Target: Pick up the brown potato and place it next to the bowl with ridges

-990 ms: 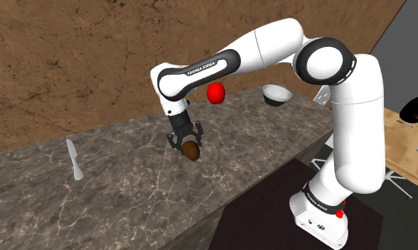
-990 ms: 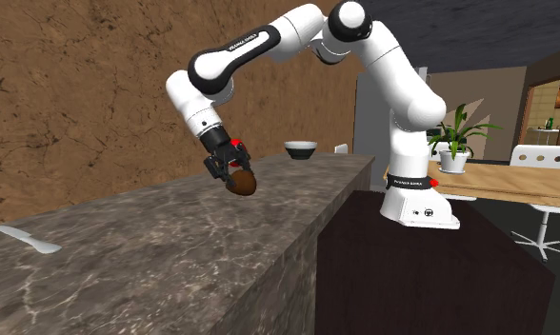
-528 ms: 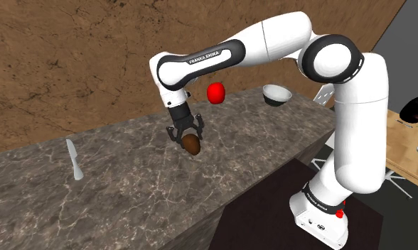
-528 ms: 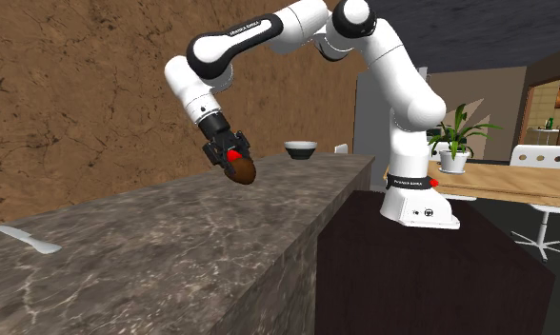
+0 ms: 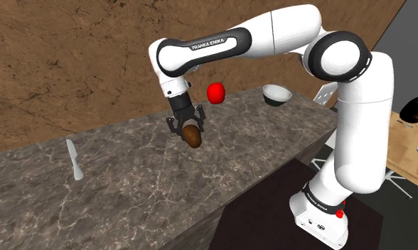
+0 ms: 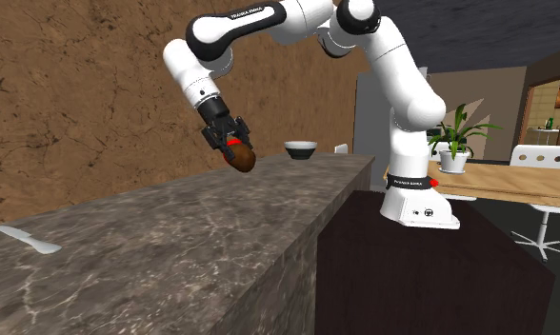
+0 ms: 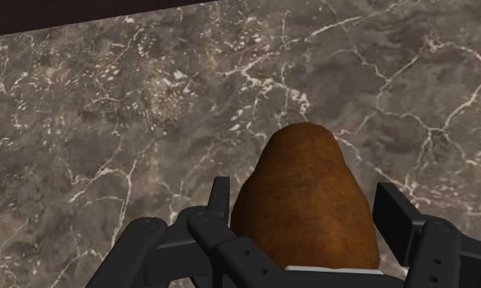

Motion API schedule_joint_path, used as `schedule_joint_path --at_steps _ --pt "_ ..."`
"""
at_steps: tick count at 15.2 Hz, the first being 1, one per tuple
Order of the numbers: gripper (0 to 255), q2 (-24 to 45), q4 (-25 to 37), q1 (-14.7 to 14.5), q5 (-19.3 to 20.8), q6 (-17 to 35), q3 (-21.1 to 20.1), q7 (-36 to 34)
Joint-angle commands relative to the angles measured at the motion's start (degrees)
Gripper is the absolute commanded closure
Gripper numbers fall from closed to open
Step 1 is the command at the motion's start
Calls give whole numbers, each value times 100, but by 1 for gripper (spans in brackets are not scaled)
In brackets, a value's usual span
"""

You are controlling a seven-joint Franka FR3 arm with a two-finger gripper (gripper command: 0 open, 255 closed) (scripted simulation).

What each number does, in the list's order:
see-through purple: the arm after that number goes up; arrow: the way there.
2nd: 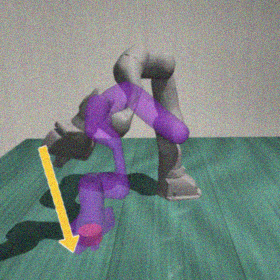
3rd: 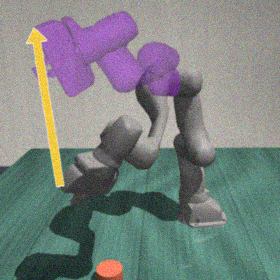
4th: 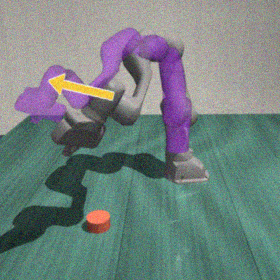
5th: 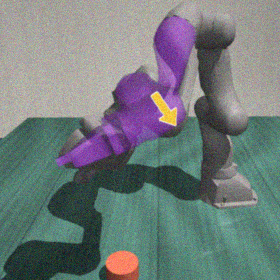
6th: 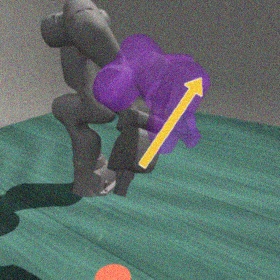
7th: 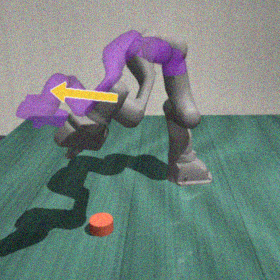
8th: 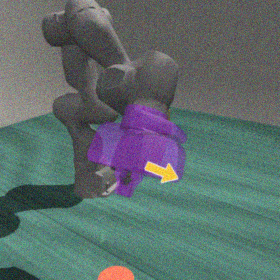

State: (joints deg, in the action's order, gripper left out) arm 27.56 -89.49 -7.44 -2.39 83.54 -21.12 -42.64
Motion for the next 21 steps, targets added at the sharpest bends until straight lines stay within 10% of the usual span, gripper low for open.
schedule_joint_path --at_steps 1,14,21 --pt "255 -46 88 5 -16 -133 -8 -10" --pt "255 -239 773 4 -104 -994 -55 -111" --pt "255 -1033 -285 671 49 -807 216 820"
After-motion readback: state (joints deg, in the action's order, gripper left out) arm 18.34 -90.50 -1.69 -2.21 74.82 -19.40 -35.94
